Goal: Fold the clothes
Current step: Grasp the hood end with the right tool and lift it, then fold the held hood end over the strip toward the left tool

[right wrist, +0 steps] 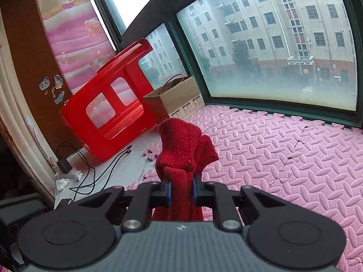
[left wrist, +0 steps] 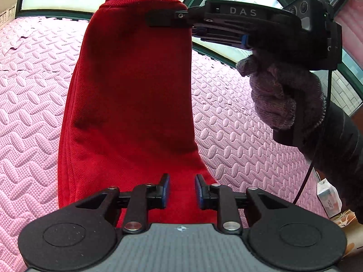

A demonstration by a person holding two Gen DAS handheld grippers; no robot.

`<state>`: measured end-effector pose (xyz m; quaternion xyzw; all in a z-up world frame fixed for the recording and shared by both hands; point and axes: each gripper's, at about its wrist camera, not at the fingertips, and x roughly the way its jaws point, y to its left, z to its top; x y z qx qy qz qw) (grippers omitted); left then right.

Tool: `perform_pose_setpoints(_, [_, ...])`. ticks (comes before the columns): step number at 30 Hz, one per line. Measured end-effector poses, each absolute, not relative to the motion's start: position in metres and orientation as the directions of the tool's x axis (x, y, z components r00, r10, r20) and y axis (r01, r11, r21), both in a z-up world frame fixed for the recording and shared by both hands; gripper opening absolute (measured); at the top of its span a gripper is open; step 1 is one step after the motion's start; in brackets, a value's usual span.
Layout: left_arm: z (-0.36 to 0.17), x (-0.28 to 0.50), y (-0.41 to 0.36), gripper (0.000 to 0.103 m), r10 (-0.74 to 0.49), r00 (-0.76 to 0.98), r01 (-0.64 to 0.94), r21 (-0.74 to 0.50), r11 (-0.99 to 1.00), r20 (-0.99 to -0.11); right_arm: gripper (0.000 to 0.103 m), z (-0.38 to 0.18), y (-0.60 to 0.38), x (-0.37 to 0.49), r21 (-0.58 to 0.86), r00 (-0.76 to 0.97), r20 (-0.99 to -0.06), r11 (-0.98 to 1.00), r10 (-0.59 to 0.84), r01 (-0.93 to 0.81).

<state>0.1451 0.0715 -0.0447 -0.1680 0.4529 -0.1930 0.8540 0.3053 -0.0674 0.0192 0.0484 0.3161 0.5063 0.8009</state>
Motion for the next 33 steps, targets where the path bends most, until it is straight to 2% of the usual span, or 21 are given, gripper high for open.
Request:
perform_pose_setpoints(9, [-0.049, 0.136, 0.104, 0.026, -0.434, 0.55, 0.084, -0.47, 0.878, -0.713, 0.014, 0.041, -0.089, 0.27, 0.373, 0.281, -0.433, 0.454, 0.857, -0.809])
perform_pose_setpoints(10, [-0.049, 0.134, 0.106, 0.025, -0.429, 0.555, 0.079, -0.468, 0.88, -0.713, 0.014, 0.044, -0.091, 0.266, 0.367, 0.283, -0.433, 0.455, 0.856, -0.812])
perform_pose_setpoints(11, [-0.049, 0.132, 0.109, 0.021, -0.423, 0.56, 0.073, -0.466, 0.882, -0.712, 0.014, 0.046, -0.092, 0.262, 0.361, 0.286, -0.433, 0.455, 0.855, -0.814])
perform_pose_setpoints(20, [-0.047, 0.111, 0.133, 0.022, -0.372, 0.601, 0.026, -0.448, 0.893, -0.707, 0.014, 0.058, -0.095, 0.241, 0.291, 0.325, -0.448, 0.479, 0.833, -0.828])
perform_pose_setpoints(23, [-0.052, 0.11, 0.143, 0.019, -0.38, 0.604, -0.002, -0.478, 0.878, -0.701, 0.014, 0.061, -0.095, 0.233, 0.28, 0.326, -0.441, 0.473, 0.836, -0.835])
perform_pose_setpoints(26, [-0.058, 0.111, 0.151, 0.016, -0.396, 0.602, -0.031, -0.516, 0.856, -0.693, 0.014, 0.068, -0.099, 0.214, 0.246, 0.321, -0.435, 0.454, 0.841, -0.857])
perform_pose_setpoints(33, [-0.052, 0.1, 0.153, 0.016, -0.387, 0.616, -0.018, -0.503, 0.864, -0.686, 0.014, 0.075, -0.116, 0.137, 0.15, 0.278, -0.403, 0.362, 0.872, -0.92])
